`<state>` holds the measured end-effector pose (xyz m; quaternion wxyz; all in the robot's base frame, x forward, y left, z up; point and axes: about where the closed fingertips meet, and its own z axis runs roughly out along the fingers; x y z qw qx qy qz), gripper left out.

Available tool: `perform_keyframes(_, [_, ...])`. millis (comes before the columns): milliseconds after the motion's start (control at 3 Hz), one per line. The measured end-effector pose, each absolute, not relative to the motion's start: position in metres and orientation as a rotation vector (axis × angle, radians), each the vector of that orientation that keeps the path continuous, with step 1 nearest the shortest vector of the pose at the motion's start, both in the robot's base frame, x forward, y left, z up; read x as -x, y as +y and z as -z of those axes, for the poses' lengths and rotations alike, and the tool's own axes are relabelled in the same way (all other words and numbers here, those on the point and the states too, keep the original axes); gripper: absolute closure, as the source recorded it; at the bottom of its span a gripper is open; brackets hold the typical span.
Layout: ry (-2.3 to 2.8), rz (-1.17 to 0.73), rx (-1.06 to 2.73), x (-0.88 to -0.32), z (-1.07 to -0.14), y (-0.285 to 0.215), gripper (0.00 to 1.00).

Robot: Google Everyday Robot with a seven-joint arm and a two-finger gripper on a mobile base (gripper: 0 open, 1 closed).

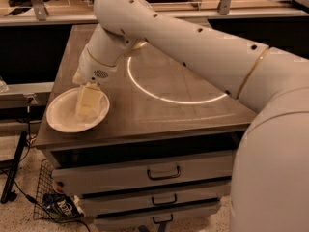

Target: Move paper bowl near sponge

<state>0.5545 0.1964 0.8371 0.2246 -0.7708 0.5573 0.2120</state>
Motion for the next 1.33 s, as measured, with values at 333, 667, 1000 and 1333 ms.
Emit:
perform_keyframes(333, [1.567, -0.601, 2.108, -0.552, -0.831, 0.196, 0.48])
perform_keyframes(667, [1.571, -0.589, 2.091, -0.553, -0.835, 0.194, 0.79])
perform_keyframes(1000, [1.571, -0.589, 2.091, -0.553, -0.835, 0.194, 1.00])
perform_keyframes(1333, [1.576, -0.448, 1.996, -0.568, -0.889, 0.155, 1.00])
